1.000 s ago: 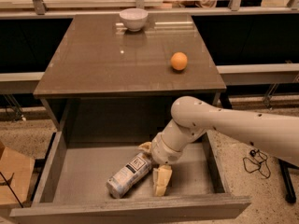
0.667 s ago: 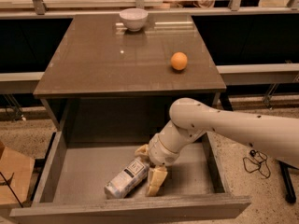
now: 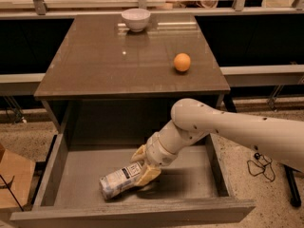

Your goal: Pick blue plastic bottle from top drawer and place on counter

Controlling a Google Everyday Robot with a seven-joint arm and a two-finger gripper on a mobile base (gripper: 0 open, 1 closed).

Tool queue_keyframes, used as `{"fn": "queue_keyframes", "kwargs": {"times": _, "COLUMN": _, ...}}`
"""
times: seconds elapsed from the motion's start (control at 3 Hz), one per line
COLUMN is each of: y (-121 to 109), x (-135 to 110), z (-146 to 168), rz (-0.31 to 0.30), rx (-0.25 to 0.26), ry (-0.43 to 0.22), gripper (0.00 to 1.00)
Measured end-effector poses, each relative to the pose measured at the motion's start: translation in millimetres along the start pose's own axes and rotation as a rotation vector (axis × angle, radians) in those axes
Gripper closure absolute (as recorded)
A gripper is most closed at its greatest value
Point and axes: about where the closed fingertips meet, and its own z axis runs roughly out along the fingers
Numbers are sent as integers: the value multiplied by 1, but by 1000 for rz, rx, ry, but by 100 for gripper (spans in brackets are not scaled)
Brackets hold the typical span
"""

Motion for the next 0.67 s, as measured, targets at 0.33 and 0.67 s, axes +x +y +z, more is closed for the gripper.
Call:
{"fn": "queue_keyframes", "kwargs": {"times": 0.33, "y": -5, "x": -1, "z": 2, "rz": 26, "rx": 32, "ry": -34, "gripper": 90}}
{"fn": "queue_keyframes", "kwargs": {"times": 0.67, "y": -9, "x": -4, "z": -10, "rz": 64, "rx": 63, "ry": -53, "gripper": 100}}
